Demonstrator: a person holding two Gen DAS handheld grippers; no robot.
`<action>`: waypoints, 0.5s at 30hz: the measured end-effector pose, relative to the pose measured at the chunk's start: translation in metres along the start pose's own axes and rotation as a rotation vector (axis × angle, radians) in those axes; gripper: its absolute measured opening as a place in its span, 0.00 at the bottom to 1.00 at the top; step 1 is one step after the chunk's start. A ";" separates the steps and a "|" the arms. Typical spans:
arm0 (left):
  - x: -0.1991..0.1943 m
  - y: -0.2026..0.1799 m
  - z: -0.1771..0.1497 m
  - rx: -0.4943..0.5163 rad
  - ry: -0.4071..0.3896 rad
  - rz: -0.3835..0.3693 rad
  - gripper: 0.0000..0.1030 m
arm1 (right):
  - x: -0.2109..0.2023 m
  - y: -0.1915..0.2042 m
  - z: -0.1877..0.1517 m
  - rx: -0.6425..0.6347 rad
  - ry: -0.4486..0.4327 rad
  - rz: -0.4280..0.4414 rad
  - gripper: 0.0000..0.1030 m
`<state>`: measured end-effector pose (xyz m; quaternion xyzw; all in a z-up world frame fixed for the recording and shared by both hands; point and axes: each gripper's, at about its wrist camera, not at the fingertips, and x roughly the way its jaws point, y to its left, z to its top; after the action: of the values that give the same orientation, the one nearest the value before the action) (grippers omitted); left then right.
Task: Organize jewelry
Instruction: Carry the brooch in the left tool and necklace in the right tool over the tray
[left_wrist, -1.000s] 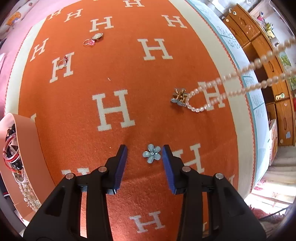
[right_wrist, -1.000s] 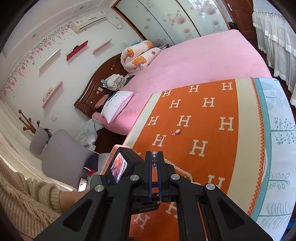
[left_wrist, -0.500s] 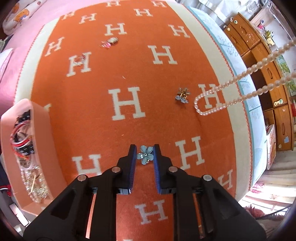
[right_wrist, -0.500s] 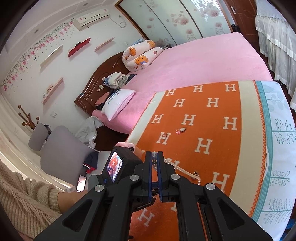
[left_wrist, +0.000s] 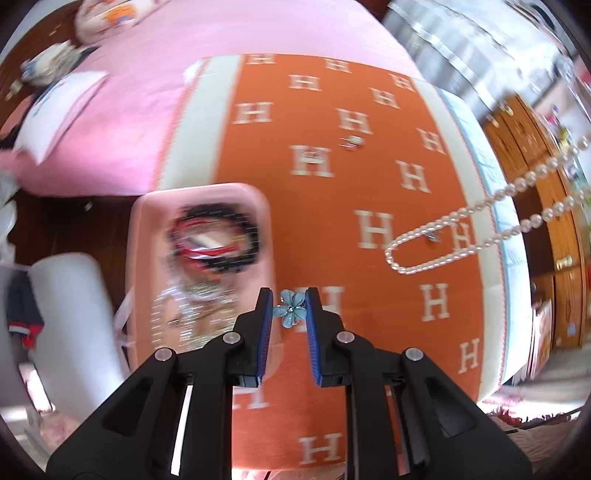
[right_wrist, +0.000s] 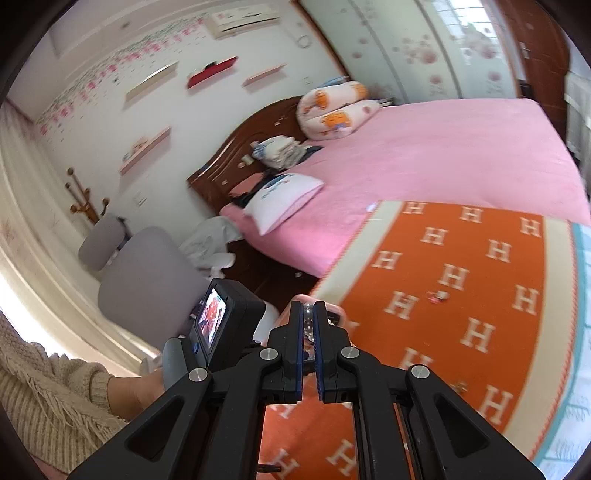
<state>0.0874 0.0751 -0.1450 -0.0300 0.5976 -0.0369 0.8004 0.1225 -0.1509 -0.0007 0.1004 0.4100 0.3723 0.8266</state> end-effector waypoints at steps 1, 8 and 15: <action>-0.002 0.008 -0.002 -0.012 -0.002 0.007 0.14 | 0.008 0.010 0.004 -0.015 0.007 0.010 0.05; -0.005 0.068 -0.014 -0.089 -0.009 0.029 0.14 | 0.066 0.078 0.022 -0.101 0.063 0.075 0.05; -0.002 0.091 -0.022 -0.105 -0.022 0.005 0.15 | 0.134 0.114 0.015 -0.109 0.183 0.058 0.05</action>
<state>0.0675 0.1654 -0.1577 -0.0709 0.5901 -0.0031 0.8042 0.1247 0.0251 -0.0183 0.0325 0.4599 0.4254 0.7788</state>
